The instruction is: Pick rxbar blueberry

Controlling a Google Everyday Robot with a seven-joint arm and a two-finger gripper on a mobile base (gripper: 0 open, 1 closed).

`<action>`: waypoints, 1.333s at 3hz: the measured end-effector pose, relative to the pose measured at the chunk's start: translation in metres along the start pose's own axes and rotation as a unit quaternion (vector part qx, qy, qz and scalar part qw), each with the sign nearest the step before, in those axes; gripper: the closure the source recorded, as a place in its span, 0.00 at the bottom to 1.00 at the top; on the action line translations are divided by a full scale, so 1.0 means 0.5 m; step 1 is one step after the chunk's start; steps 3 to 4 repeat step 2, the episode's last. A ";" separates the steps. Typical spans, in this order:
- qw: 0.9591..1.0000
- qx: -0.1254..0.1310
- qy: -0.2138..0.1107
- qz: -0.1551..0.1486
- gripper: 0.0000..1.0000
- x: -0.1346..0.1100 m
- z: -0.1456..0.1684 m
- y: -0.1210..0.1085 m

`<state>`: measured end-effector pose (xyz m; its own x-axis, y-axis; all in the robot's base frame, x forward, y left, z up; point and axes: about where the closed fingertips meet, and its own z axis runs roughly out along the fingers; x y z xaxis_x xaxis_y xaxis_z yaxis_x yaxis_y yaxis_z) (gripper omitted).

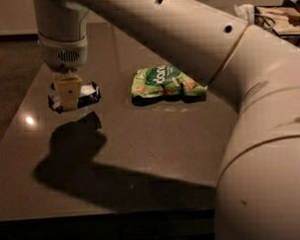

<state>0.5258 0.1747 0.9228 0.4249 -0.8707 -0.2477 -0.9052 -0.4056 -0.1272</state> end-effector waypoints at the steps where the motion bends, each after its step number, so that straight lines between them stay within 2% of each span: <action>1: 1.000 0.014 -0.022 0.002 1.00 0.016 -0.066 0.006; 2: 0.998 0.020 -0.065 0.019 1.00 0.028 -0.104 0.022; 4: 0.998 0.020 -0.065 0.019 1.00 0.028 -0.104 0.022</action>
Offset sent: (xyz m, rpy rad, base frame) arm -0.0169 -0.0615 0.0645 0.2164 0.1103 -0.0624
